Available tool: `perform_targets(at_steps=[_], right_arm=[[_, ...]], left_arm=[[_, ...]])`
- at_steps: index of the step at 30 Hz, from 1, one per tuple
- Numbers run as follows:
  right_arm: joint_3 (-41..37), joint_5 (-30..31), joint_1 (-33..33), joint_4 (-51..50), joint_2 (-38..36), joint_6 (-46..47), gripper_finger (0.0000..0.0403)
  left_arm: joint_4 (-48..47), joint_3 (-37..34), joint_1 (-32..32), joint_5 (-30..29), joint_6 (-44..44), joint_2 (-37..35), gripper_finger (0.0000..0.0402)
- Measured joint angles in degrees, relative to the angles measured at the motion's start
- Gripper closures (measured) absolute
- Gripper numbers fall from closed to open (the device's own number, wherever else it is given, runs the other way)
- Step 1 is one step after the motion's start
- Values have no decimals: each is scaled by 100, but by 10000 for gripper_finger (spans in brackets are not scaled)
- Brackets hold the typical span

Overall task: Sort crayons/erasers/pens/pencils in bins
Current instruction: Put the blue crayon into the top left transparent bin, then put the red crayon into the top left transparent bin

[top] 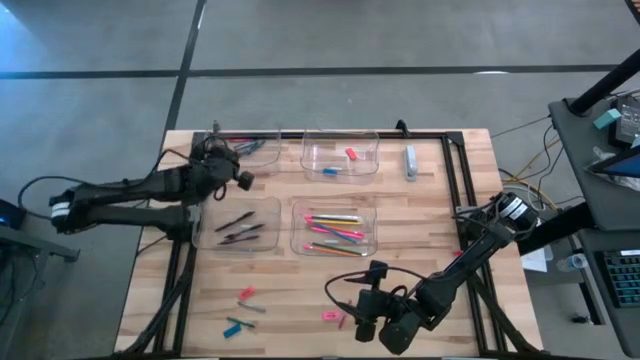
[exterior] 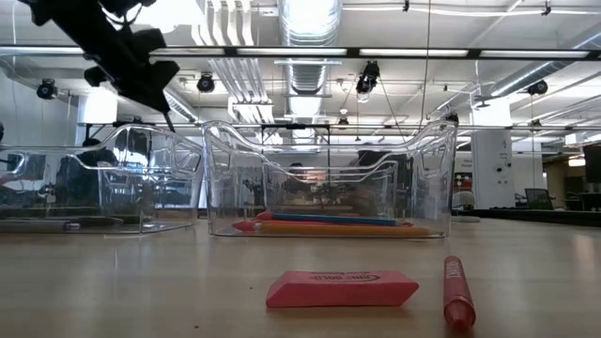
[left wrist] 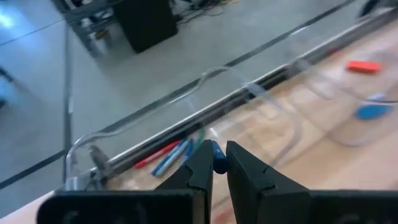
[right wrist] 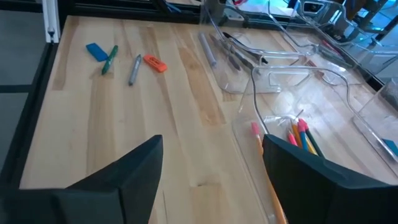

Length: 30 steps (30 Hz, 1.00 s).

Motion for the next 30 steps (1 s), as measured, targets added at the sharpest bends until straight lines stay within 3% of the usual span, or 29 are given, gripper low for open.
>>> perform_targets(at_steps=[7, 16, 22, 26, 30], right_arm=[[-32, -2, 0, 9, 0, 18, 140], [-32, -11, 0, 6, 0, 61, 140], [-32, -21, -9, -48, 0, 57, 144], [-34, -252, -9, -99, 0, 1, 149], [-85, -1052, -11, -36, -2, 62, 155]], left_arm=[[171, -96, 428, -25, 174, 219, 370], [193, 117, 434, 70, 374, 291, 238], [1528, 430, -202, 1907, 916, -218, 204], [2998, 302, -1127, 3199, 886, -431, 203], [4344, -120, -2475, 3304, 985, -241, 203]])
